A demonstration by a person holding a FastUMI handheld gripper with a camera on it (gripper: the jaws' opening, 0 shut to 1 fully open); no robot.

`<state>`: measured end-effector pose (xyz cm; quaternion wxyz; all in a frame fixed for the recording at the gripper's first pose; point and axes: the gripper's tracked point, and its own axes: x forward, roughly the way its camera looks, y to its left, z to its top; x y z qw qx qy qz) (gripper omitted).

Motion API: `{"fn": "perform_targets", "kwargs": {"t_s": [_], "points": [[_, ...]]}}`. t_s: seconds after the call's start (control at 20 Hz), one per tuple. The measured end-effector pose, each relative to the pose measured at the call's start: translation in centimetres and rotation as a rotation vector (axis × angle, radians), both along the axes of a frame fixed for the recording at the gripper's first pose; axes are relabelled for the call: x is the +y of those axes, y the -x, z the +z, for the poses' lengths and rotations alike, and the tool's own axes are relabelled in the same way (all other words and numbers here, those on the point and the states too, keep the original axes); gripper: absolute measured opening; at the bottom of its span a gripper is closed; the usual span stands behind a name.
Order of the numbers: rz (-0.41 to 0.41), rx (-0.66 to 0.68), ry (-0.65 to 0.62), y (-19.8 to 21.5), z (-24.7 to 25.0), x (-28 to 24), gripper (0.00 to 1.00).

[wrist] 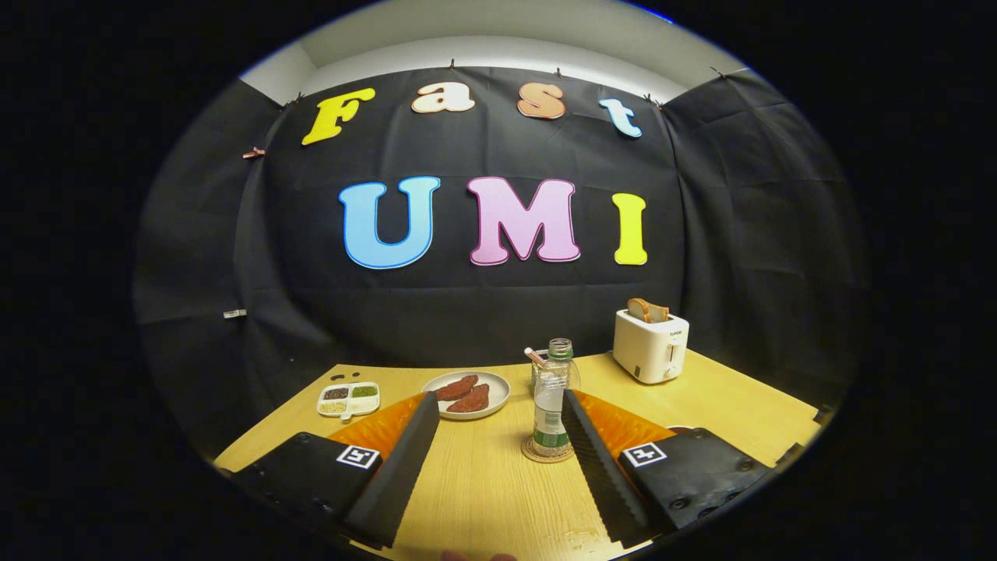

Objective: Take the bottle from table, then pour the juice into the cup, finally place the bottle on the coaster

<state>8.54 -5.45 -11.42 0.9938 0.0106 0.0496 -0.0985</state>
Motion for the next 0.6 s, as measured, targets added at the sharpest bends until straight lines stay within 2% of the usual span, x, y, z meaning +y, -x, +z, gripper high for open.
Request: {"fn": "perform_targets", "kwargs": {"t_s": [0.6], "points": [[0.082,-0.05,-0.019,4.6,5.0,-1.1,0.96]]}}
